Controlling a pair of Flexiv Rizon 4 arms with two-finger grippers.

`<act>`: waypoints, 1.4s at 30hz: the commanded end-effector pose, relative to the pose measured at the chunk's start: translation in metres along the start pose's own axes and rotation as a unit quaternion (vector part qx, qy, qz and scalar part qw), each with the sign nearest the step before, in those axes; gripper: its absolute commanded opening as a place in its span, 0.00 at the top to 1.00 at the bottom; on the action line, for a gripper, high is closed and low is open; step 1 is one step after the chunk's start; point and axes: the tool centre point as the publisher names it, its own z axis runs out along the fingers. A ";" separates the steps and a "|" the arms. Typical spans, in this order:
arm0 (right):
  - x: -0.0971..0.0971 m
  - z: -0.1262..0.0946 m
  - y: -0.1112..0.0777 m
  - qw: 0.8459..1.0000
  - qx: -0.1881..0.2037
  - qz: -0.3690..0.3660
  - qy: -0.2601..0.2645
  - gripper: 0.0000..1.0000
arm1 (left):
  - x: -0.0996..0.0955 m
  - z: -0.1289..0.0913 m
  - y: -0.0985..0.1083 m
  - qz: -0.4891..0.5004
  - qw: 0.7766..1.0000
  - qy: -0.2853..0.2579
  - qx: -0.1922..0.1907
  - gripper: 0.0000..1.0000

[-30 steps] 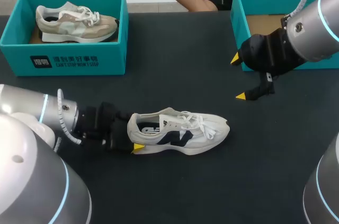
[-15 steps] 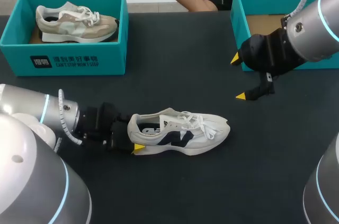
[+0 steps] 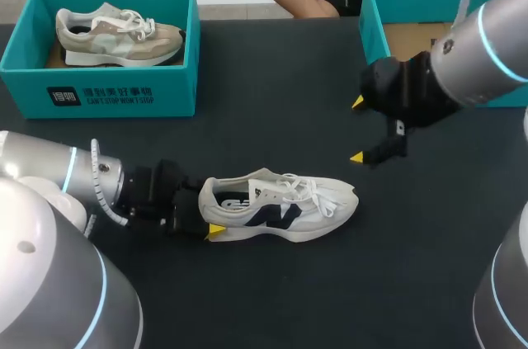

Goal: Take the shoe out of the shoebox, open the shoe tongue, remove and reinsert the insole, then place the shoe into the shoebox

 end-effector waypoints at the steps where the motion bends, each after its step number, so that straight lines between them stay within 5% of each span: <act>1: 0.021 0.033 0.042 0.953 0.071 0.271 -0.118 0.00 | 0.003 0.003 0.002 0.000 1.000 0.001 -0.001 1.00; 16: 0.021 0.033 0.042 0.953 0.071 0.271 -0.118 0.00 | 0.003 0.003 0.002 0.000 1.000 0.001 -0.001 1.00; 25: 0.026 0.064 0.092 0.873 0.151 0.428 -0.175 0.00 | 0.003 0.003 0.002 0.000 1.000 0.001 -0.001 1.00; 40: 0.064 0.132 0.107 0.827 0.194 0.483 -0.213 0.00 | 0.003 0.003 0.002 0.000 1.000 0.001 -0.001 1.00; 42: 0.066 0.135 0.107 0.831 0.191 0.479 -0.211 0.00 | 0.003 0.003 0.002 0.000 1.000 0.001 -0.001 1.00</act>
